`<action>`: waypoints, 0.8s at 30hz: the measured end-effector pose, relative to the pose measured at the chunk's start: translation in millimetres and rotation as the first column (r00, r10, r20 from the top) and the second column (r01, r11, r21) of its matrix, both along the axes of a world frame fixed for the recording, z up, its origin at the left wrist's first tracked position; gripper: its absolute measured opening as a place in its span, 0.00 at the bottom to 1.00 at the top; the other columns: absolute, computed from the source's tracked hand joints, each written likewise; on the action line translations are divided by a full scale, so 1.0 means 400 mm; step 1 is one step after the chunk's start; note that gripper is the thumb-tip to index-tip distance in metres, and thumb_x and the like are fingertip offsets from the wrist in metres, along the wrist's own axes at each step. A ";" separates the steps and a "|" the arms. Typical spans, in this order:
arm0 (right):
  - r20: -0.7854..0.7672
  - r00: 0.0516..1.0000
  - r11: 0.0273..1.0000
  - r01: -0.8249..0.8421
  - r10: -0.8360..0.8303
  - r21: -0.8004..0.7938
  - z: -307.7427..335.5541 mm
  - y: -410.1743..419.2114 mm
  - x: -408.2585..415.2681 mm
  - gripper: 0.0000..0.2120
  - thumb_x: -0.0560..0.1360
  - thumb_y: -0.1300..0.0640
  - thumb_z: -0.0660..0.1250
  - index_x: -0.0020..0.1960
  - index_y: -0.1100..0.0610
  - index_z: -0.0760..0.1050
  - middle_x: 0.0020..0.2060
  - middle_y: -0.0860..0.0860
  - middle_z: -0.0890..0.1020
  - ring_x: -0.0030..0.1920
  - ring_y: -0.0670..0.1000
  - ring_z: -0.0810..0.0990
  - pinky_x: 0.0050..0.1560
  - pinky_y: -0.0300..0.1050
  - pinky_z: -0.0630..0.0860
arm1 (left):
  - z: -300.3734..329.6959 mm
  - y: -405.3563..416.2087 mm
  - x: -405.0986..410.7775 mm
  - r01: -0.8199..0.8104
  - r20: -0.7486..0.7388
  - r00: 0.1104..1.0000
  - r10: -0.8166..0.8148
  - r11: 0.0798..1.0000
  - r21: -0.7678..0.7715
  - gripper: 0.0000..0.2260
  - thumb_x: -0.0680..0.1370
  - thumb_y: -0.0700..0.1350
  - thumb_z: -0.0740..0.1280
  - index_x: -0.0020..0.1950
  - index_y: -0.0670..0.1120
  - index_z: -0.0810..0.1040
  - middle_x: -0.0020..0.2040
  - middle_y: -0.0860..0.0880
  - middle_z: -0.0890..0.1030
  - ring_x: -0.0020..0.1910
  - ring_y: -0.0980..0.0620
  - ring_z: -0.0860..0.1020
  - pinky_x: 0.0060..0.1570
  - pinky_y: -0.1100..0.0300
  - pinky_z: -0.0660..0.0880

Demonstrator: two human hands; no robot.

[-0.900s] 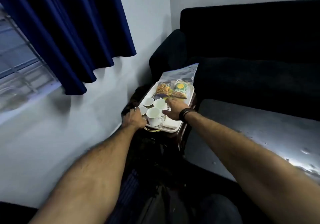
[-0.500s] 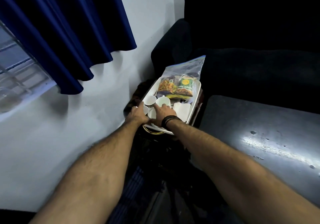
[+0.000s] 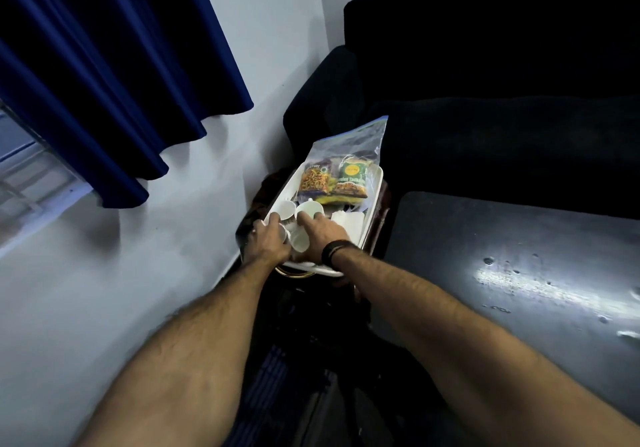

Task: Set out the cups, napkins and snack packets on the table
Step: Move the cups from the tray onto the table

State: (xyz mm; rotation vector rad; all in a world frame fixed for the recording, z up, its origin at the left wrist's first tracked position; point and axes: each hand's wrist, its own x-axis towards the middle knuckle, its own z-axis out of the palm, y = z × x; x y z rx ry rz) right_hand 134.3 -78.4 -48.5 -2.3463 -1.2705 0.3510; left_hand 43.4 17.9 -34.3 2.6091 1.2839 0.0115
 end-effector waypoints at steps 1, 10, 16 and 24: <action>0.002 1.000 1.000 0.012 -0.012 0.016 0.009 -0.021 0.018 0.36 0.63 0.44 0.77 0.64 0.52 0.65 0.57 0.59 0.74 0.53 0.63 0.79 0.46 0.51 0.74 | 0.015 -0.012 0.001 0.006 0.020 1.000 -0.006 1.000 0.031 0.24 0.76 0.50 0.68 0.69 0.49 0.64 0.66 0.38 0.68 0.65 0.35 0.71 0.60 0.44 0.73; 0.020 0.965 0.964 0.264 -0.263 -0.038 0.098 -0.325 0.257 0.34 0.62 0.48 0.77 0.63 0.51 0.66 0.58 0.56 0.76 0.58 0.61 0.77 0.52 0.52 0.73 | 0.154 -0.199 0.151 0.253 0.131 0.957 -0.258 0.966 0.059 0.29 0.76 0.48 0.67 0.75 0.53 0.61 0.71 0.39 0.64 0.68 0.36 0.69 0.63 0.43 0.71; 0.149 0.935 0.882 0.353 -0.322 -0.311 0.038 -0.605 0.354 0.29 0.66 0.50 0.72 0.64 0.54 0.68 0.64 0.55 0.74 0.63 0.60 0.76 0.59 0.54 0.73 | 0.058 -0.473 0.278 0.440 0.070 0.897 -0.436 0.897 -0.049 0.21 0.77 0.50 0.65 0.68 0.48 0.67 0.65 0.40 0.69 0.67 0.38 0.70 0.63 0.45 0.71; 0.237 0.947 0.808 0.309 -0.216 -0.501 -0.058 -0.914 0.418 0.26 0.68 0.57 0.70 0.65 0.49 0.68 0.63 0.51 0.74 0.63 0.57 0.77 0.54 0.52 0.74 | -0.085 -0.762 0.378 0.600 0.000 0.793 -0.610 0.781 -0.175 0.19 0.78 0.50 0.65 0.68 0.50 0.67 0.65 0.42 0.68 0.64 0.39 0.72 0.61 0.44 0.72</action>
